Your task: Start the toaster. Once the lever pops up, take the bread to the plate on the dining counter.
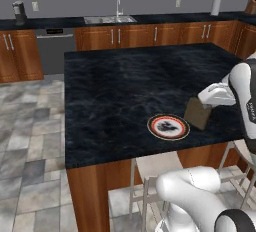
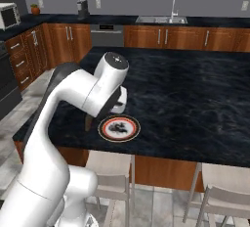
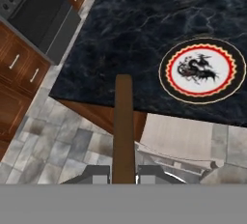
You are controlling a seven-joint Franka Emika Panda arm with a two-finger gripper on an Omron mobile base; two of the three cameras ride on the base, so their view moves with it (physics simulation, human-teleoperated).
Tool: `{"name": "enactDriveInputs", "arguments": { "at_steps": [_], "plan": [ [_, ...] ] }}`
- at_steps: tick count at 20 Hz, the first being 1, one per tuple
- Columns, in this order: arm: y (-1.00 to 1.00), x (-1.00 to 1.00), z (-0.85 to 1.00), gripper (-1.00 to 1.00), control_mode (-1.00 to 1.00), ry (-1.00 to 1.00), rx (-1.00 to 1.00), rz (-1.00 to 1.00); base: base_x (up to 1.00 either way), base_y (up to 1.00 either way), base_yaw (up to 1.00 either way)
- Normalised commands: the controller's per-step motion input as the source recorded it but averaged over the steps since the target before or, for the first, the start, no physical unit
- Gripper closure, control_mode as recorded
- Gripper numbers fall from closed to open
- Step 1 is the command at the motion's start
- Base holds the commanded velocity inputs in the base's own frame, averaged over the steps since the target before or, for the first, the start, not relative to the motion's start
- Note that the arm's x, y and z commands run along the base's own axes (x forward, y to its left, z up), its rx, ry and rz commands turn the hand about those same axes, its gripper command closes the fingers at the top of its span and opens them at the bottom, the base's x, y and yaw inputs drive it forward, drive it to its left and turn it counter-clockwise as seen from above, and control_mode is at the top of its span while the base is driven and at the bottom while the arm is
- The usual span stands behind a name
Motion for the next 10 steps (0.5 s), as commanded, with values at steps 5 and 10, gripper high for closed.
{"name": "enactDriveInputs", "arguments": {
  "at_steps": [5,10],
  "plan": [
    [-0.04,0.42,-0.24,1.00,-1.00,0.00,0.00,0.00,0.00,0.00,0.00],
    [-0.02,0.38,-0.27,1.00,-1.00,0.01,0.00,0.00,0.00,0.00,0.00]
  ]
}}
